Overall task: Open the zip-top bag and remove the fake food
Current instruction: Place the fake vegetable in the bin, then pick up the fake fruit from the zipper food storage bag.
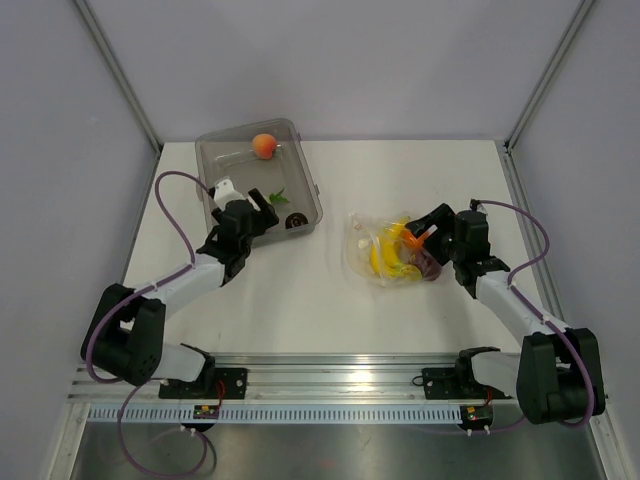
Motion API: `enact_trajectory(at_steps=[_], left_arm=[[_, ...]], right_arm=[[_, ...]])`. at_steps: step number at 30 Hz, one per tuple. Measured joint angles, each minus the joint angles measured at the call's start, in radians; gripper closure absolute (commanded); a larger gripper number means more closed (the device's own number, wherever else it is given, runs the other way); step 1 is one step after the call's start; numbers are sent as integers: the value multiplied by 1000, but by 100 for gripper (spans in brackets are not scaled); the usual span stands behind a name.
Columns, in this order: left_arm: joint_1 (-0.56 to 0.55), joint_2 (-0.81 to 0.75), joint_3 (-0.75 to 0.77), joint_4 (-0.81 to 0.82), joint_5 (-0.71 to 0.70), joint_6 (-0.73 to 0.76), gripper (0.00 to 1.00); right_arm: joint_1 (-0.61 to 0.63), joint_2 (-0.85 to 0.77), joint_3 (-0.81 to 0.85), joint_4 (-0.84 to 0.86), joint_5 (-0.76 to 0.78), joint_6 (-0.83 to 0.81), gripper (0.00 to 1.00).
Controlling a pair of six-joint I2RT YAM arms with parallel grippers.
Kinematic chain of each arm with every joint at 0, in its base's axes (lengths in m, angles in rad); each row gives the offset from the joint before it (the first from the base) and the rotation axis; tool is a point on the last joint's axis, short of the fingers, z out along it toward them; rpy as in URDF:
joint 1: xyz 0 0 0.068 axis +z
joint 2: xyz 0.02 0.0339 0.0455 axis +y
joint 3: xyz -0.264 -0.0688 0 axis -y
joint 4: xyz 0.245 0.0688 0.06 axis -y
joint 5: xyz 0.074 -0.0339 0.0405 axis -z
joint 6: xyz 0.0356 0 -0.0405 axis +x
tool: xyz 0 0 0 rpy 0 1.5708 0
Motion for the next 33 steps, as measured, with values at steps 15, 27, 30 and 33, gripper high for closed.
enact_trajectory(at_steps=[15, 27, 30, 33], left_arm=[[-240, -184, -72, 74, 32, 70, 28], [-290, -121, -26, 68, 240, 219, 28], [-296, -106, -23, 74, 282, 267, 29], [-312, -77, -5, 73, 314, 321, 32]], right_arm=[[0, -13, 0, 0, 0, 0, 16], [0, -13, 0, -1, 9, 0, 15], [0, -13, 0, -1, 16, 0, 16], [0, -13, 0, -1, 17, 0, 16]])
